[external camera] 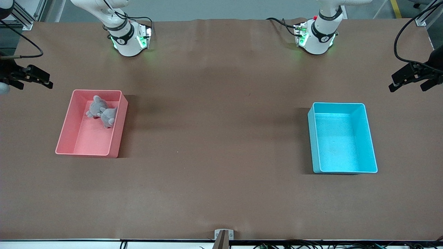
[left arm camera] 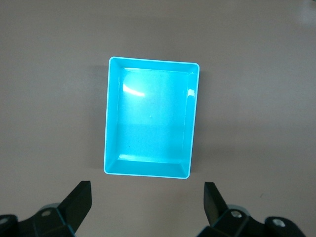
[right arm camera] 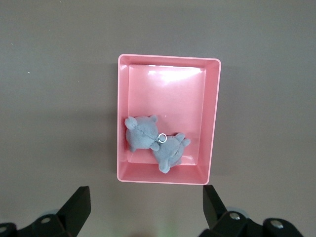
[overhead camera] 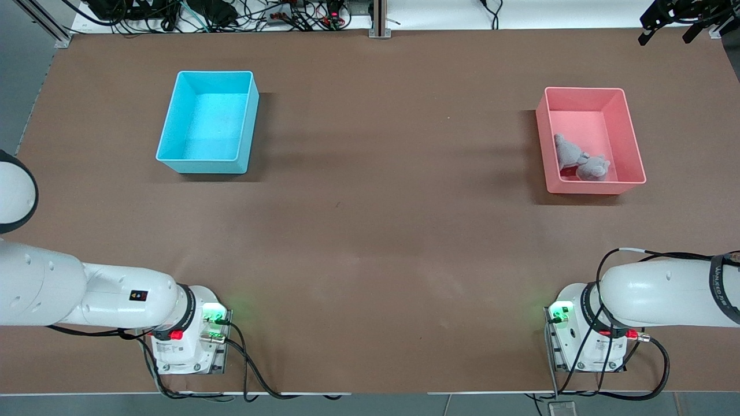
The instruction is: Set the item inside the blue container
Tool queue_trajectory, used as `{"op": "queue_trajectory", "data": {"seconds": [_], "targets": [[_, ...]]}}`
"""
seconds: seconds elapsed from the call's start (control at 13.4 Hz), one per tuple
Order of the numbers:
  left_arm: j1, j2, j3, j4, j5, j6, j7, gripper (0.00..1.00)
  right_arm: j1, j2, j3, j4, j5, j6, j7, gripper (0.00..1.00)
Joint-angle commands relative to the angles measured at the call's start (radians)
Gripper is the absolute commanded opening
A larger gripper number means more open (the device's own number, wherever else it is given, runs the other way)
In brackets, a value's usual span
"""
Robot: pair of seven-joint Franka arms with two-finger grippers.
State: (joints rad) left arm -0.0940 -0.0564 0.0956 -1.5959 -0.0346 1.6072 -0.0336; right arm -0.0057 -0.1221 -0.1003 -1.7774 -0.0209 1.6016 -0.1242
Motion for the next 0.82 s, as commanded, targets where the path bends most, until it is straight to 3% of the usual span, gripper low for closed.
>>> {"op": "queue_trajectory", "data": {"seconds": [0.0,0.37,0.75], "targets": [[0.01,0.001,-0.002,0.011,-0.005,-0.009,0.023,1.0,-0.002,-0.013,0.001,-0.014,0.01,-0.002,-0.008,1.0],[0.01,0.001,-0.002,0.011,-0.004,-0.007,0.023,1.0,-0.011,0.022,0.001,0.038,0.001,-0.014,0.001,1.0],[0.01,0.001,-0.002,0.013,-0.004,-0.007,0.023,1.0,-0.033,0.235,-0.006,0.136,-0.01,0.021,-0.009,1.0]]}}
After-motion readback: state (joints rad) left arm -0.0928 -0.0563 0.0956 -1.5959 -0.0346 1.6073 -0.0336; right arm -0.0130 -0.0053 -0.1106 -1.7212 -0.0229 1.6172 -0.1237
